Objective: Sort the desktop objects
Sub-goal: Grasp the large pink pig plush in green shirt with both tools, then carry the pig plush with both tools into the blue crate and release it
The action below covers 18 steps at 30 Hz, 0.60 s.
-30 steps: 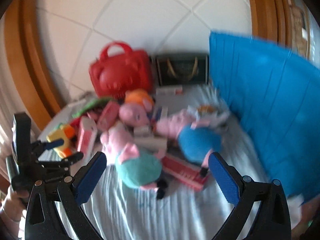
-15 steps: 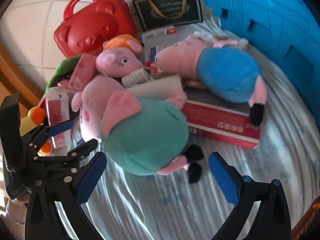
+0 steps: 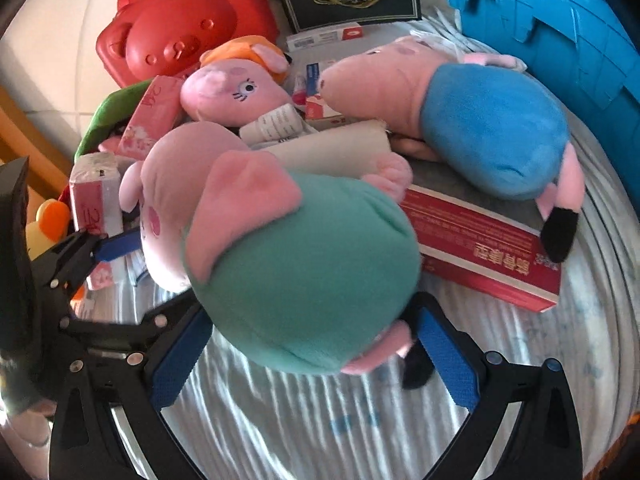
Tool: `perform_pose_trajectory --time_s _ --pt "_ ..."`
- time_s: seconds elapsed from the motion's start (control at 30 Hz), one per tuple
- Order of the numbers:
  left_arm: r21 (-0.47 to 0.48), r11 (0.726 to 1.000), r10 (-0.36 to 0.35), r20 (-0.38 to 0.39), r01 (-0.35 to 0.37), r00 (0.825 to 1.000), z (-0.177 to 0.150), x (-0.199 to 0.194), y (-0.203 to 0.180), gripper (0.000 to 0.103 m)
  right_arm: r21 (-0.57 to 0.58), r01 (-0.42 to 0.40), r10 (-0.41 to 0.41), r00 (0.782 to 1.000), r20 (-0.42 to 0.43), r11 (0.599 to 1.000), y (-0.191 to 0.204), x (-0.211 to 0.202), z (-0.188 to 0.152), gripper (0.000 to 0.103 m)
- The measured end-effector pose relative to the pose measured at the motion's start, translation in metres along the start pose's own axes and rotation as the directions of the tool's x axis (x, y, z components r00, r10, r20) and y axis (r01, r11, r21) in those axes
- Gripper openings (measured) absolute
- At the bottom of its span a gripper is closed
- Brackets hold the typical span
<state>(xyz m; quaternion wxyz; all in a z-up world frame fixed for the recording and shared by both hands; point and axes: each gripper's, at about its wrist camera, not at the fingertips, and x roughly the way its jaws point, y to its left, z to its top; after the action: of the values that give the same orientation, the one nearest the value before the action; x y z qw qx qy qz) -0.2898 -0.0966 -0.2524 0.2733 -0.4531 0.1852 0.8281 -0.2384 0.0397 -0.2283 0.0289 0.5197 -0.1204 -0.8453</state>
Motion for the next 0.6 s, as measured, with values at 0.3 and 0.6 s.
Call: perform_pose_trajectory --time_s 0.3,0.6 --pt "-0.027 1.0 0.006 0.014 -0.006 1.0 0.004 -0.005 -0.003 0.061 -0.024 -0.014 0.014 1.0 0.001 1.0 0.004 0.001 0.008 0.093" --pt "-0.03 0.999 0.035 0.144 -0.031 0.989 0.015 -0.069 -0.023 0.06 -0.07 -0.046 0.053 0.994 0.095 0.996 0.003 -0.059 0.012 0.086"
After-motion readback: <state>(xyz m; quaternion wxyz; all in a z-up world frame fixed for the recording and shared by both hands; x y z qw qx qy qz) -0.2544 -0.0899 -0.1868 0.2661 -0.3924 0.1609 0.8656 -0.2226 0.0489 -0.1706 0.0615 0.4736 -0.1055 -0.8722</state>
